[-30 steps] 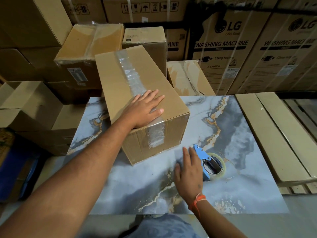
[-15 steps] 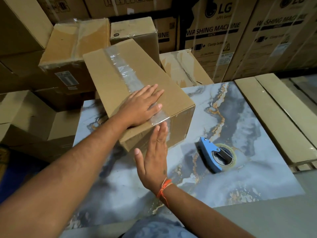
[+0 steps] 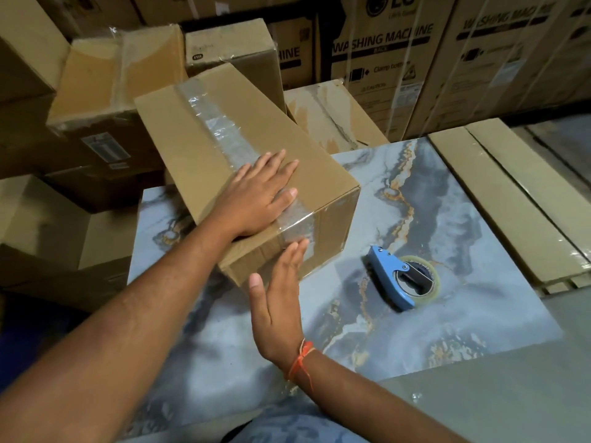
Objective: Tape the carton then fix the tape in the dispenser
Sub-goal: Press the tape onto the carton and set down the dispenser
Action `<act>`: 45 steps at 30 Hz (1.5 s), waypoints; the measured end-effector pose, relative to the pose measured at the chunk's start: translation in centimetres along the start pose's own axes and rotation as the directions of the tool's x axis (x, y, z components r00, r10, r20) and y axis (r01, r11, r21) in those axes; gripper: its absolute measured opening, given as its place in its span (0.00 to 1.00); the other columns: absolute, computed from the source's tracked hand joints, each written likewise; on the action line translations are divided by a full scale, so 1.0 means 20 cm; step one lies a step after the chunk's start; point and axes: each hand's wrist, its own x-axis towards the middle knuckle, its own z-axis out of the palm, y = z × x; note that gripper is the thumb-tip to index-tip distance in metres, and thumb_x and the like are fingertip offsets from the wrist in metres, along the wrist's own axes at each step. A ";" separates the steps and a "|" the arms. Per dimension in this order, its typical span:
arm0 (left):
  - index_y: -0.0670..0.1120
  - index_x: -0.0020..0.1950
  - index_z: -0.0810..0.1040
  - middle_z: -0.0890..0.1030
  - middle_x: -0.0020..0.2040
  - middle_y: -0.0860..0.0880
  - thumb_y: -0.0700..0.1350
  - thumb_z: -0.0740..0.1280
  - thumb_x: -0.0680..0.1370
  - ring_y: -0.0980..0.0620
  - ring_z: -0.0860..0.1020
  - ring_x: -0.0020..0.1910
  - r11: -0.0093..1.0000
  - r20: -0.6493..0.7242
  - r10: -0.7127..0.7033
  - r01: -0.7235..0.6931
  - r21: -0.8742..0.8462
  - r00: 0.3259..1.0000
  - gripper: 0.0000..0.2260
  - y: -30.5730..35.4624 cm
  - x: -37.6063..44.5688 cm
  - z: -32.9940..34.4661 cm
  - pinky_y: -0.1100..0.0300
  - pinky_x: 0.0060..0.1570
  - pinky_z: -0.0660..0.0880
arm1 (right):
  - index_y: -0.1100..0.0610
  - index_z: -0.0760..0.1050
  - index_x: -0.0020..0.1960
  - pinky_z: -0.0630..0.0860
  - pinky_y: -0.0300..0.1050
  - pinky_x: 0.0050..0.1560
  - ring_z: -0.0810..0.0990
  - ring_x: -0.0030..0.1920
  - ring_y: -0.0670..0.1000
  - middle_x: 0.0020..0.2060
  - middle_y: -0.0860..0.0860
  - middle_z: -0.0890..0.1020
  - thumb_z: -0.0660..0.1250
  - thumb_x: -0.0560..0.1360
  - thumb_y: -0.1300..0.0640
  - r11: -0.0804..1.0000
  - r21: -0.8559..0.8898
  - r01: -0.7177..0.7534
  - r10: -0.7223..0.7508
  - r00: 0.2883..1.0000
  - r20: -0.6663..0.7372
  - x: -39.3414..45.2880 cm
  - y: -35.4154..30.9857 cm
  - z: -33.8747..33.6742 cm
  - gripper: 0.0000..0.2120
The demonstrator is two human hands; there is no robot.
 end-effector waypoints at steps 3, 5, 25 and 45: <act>0.57 0.84 0.49 0.47 0.85 0.54 0.59 0.49 0.85 0.52 0.46 0.83 1.000 0.002 0.001 -0.001 -0.005 1.000 0.27 0.00 0.00 0.00 0.47 0.80 0.46 | 0.63 0.34 0.79 0.34 0.40 0.78 0.30 0.79 0.50 0.79 0.57 0.31 0.41 0.80 0.34 0.998 0.025 0.052 -0.050 0.994 -0.098 0.03 -0.11 0.00 0.42; 0.57 0.84 0.49 0.46 0.85 0.53 0.59 0.49 0.85 0.52 0.45 0.83 1.000 0.004 0.002 -0.002 0.004 1.000 0.27 0.00 0.00 0.00 0.47 0.80 0.45 | 0.63 0.35 0.80 0.35 0.41 0.78 0.32 0.80 0.52 0.80 0.57 0.33 0.41 0.81 0.36 0.998 0.003 0.068 -0.066 0.984 -0.164 0.06 -0.10 0.02 0.40; 0.55 0.84 0.46 0.44 0.85 0.53 0.59 0.46 0.85 0.51 0.42 0.83 1.000 0.064 0.029 -0.029 0.000 0.998 0.28 -0.01 -0.01 0.00 0.47 0.81 0.43 | 0.58 0.33 0.80 0.46 0.47 0.80 0.32 0.80 0.49 0.79 0.54 0.30 0.44 0.80 0.35 0.980 -0.165 -0.111 0.102 0.993 -0.061 0.08 0.27 0.03 0.40; 0.62 0.82 0.43 0.42 0.85 0.53 0.67 0.44 0.81 0.52 0.42 0.83 0.999 0.096 0.008 -0.011 0.035 0.995 0.30 -0.05 -0.03 -0.06 0.44 0.80 0.44 | 0.58 0.42 0.82 0.46 0.36 0.75 0.46 0.81 0.49 0.82 0.53 0.45 0.61 0.81 0.50 0.938 -0.332 -0.100 0.133 0.988 0.078 0.12 0.29 -0.24 0.38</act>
